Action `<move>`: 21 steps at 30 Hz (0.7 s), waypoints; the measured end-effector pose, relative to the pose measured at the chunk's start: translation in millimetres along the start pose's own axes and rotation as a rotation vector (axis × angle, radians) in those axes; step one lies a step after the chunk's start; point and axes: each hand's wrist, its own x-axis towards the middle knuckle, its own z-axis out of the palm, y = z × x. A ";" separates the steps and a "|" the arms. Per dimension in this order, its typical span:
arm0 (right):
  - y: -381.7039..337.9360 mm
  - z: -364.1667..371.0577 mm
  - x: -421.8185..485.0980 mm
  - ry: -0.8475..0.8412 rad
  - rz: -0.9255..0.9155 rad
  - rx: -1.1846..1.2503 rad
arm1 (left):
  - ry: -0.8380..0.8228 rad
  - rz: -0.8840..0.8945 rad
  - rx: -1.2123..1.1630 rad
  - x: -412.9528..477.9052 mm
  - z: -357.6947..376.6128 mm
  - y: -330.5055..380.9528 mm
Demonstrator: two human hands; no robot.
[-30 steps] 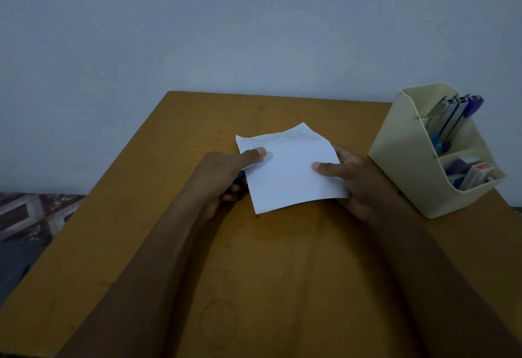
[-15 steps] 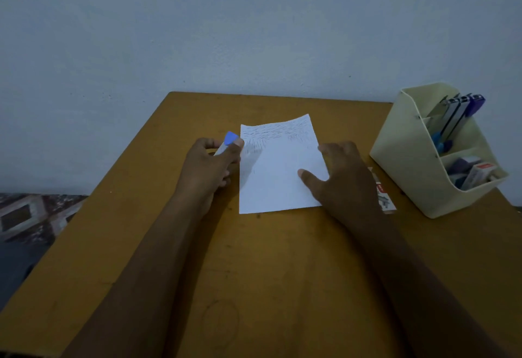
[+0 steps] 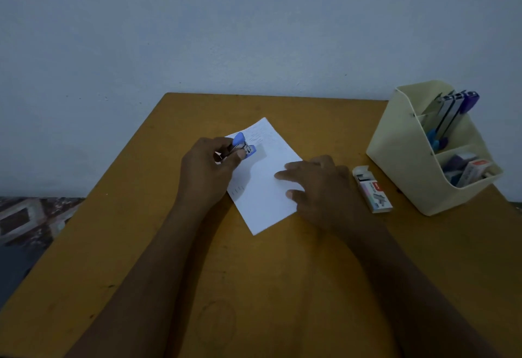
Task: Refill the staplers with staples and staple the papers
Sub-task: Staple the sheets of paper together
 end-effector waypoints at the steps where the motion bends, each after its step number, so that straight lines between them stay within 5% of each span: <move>1: 0.5 0.6 -0.6 0.001 -0.011 -0.013 | -0.006 0.004 0.003 0.2 0.3 0.1; 5: -0.3 6.0 -1.5 0.088 -0.017 0.025 | -0.017 0.016 0.025 1.0 1.4 -1.7; 10: -14.4 8.1 0.1 -0.013 0.069 -0.011 | -0.015 -0.005 0.059 2.2 -0.9 -2.4; 16: -0.7 -2.5 -0.2 -0.096 -0.068 0.088 | -0.006 -0.013 0.046 2.1 -4.4 -3.0; 21: -2.5 9.0 -1.4 0.054 -0.132 0.190 | -0.022 -0.003 0.108 1.3 -3.9 0.3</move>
